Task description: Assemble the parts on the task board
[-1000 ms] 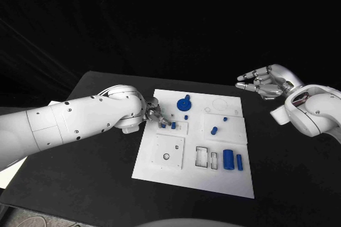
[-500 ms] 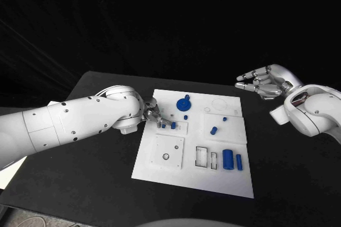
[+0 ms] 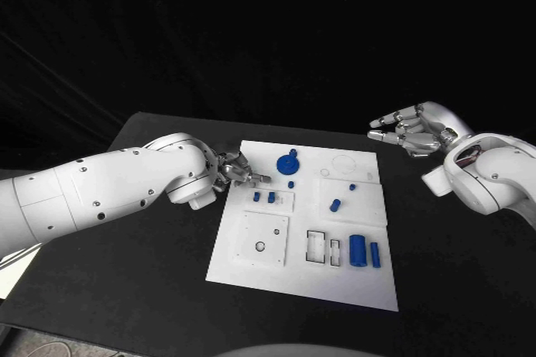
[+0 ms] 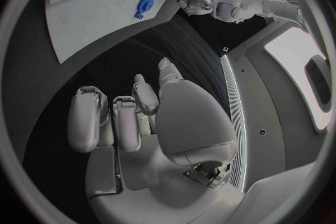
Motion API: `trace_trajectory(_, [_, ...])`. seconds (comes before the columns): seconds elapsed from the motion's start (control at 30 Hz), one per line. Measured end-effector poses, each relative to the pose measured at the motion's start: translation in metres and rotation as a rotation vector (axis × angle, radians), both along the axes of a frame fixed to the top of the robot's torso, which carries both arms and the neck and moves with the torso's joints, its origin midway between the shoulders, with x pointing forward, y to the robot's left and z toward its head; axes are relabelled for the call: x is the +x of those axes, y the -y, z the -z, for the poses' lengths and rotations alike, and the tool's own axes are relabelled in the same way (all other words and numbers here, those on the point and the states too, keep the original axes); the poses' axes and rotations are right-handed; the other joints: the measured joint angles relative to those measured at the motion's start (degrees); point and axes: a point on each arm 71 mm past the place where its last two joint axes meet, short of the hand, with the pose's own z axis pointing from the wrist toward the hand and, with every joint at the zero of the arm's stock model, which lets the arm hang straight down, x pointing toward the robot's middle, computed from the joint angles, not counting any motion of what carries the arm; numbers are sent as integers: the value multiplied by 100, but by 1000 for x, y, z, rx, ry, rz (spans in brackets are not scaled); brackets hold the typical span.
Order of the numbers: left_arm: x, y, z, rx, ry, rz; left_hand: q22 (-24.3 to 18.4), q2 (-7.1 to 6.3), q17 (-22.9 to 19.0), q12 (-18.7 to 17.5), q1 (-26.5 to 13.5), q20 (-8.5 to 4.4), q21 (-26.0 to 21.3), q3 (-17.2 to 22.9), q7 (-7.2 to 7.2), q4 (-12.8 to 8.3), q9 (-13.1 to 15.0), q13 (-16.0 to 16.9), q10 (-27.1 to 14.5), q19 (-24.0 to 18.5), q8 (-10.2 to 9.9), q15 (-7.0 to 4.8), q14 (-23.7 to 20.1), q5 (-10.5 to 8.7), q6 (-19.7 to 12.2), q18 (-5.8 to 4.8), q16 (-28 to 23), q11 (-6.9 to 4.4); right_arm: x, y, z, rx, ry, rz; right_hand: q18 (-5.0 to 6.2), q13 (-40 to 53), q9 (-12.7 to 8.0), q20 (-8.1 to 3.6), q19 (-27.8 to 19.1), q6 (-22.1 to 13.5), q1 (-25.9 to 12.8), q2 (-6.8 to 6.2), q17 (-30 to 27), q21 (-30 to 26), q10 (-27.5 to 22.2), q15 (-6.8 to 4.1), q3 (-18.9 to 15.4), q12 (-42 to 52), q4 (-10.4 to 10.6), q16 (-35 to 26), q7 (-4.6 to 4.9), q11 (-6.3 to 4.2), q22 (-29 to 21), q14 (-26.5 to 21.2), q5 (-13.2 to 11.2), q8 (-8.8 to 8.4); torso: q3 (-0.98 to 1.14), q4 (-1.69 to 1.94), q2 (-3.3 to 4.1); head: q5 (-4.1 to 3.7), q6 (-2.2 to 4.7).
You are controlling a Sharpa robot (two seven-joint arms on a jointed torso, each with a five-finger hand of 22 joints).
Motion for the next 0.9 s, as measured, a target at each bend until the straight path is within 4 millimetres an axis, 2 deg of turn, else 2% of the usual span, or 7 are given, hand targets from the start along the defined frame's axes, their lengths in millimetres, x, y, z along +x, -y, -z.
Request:
trace_trajectory(0.1, [1, -1, -3, -93, 20, -4, -1564, -30, -82, -886, 254, 168, -1531, -1, 239, 1, -141, -800, -851, -814, -207, 209, -73, 0, -425, 311, -839, 216, 0, 0, 0, 0, -1, 1, 0, 0, 0, 0, 0, 0, 0, 0, 1, 0, 0, 0, 0, 0, 0, 0, 0, 0, 0, 0, 0, 0, 0, 0, 0, -13, 2])
trace_trajectory(0.17, [1, 0, -5, -147, 37, 4, -2680, -39, -1140, -1327, 556, 345, -2786, 41, 427, -41, -293, -1169, -1376, -1455, -367, 400, -781, 0, -694, 483, -2100, 415, 0, 0, 1, -1, -1, 1, 0, 0, 0, 0, 0, 0, 0, 0, 4, 0, 0, 0, 0, 0, 0, 0, 0, 0, 0, 0, 0, 0, 0, 0, 0, -17, 9])
trace_trajectory(0.3, [3, 7, -10, -231, 91, 49, -3383, 55, -2823, -2032, 1516, 540, -3712, 413, 617, -413, -590, -1865, -1956, -1750, -621, 589, -1800, 0, -900, 488, -3833, 606, 1, 1, 2, -1, -3, 3, 0, 0, 0, 0, 0, 0, 0, 0, 5, -23, 0, 0, 0, 0, 0, 0, 0, 0, 0, 0, 0, 0, 2, 3, 0, -24, 26])
trace_trajectory(0.5, [5, 38, -16, -254, 225, 191, -3721, -187, -3294, -2773, 2437, 446, -4065, 1220, 509, -848, -1170, -2944, -1676, -1484, -1237, 491, -1792, -156, -535, 488, -4183, 522, 1, -1, 3, 0, -5, 0, 0, 0, 0, 0, 0, 0, 0, 0, 4, -23, 0, 0, 0, 0, 0, 0, 0, 0, 0, 0, 0, 0, 0, 7, 0, -85, 95])
trace_trajectory(0.63, [8, 56, -18, -202, 325, 287, -3706, -373, -3032, -3056, 2379, 412, -3984, 1414, 402, -888, -1408, -3382, -1544, -1216, -1554, 445, -1382, -296, -312, 488, -3774, 509, 1, -2, 4, 1, -6, -2, 0, 1, 0, 0, 0, 0, 0, 0, 4, -23, 0, 0, 0, 0, 0, 0, 0, 0, 0, 0, 0, 0, 2, -4, 0, -112, 132])
trace_trajectory(0.77, [12, 66, -17, -126, 402, 354, -3650, -529, -1998, -3138, 2035, 416, -3811, 1110, 403, -734, -1527, -3581, -1616, -800, -1731, 431, -647, -706, -226, 489, -2660, 516, 1, -3, 4, 1, -6, -3, 0, 0, 0, 0, 0, 0, 0, 0, 4, -23, 0, 0, 0, 0, 0, 0, 0, 0, 0, 0, 0, 0, 6, -13, 1, -135, 159])
trace_trajectory(0.9, [15, 74, -15, -45, 458, 411, -2591, -481, -799, -3139, 2028, 320, -2667, 935, 330, -762, -1610, -3756, -1546, -119, -1847, 345, -50, -711, 6, 448, -1493, 448, 1, -4, 4, 2, -7, -6, 0, 0, 0, 0, 0, 0, 0, 0, 3, -23, 0, 0, 0, 0, 0, 0, 0, 0, 0, 0, 0, 0, 7, -13, 5, -164, 174])
